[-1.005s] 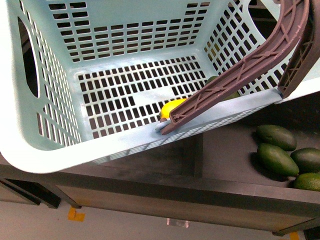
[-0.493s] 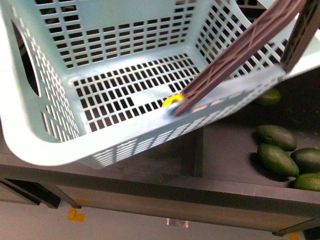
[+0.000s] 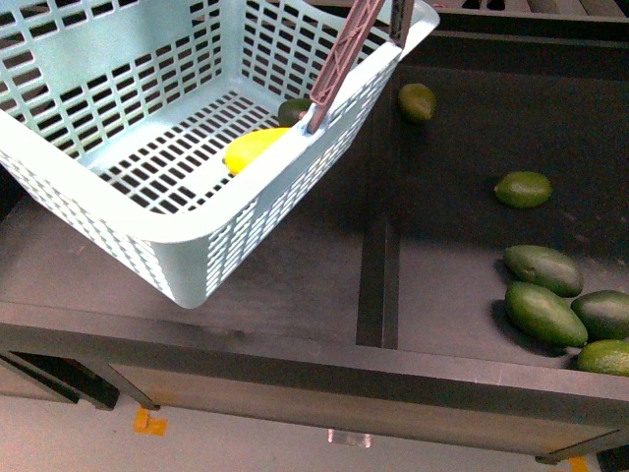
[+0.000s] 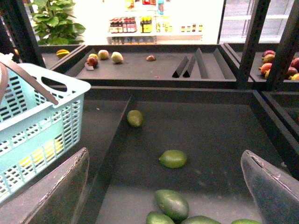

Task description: Pick mango and avocado into basket

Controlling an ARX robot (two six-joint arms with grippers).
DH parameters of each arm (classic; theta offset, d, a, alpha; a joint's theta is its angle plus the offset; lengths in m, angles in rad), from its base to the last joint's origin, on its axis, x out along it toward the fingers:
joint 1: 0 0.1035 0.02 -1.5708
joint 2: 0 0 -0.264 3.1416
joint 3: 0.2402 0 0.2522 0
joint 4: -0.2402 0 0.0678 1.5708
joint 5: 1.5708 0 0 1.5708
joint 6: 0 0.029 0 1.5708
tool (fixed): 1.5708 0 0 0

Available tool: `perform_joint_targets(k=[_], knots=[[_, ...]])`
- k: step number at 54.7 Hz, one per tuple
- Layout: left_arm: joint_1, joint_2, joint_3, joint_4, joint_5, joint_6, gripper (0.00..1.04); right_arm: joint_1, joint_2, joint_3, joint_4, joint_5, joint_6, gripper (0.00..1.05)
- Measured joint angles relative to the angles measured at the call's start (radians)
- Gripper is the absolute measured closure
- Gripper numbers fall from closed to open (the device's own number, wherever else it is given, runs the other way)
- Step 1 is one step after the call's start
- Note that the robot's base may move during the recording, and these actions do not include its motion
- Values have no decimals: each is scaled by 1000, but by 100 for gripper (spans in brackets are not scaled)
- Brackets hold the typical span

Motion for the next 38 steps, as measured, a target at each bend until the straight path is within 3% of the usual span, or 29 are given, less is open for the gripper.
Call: perform_joint_targets(k=[20,38], knots=[[136,294,211,51,51,-58,86,0,0,0,0,0,0,9],[163,330,170,83,111,-92,86,0,0,0,0,0,0,9]])
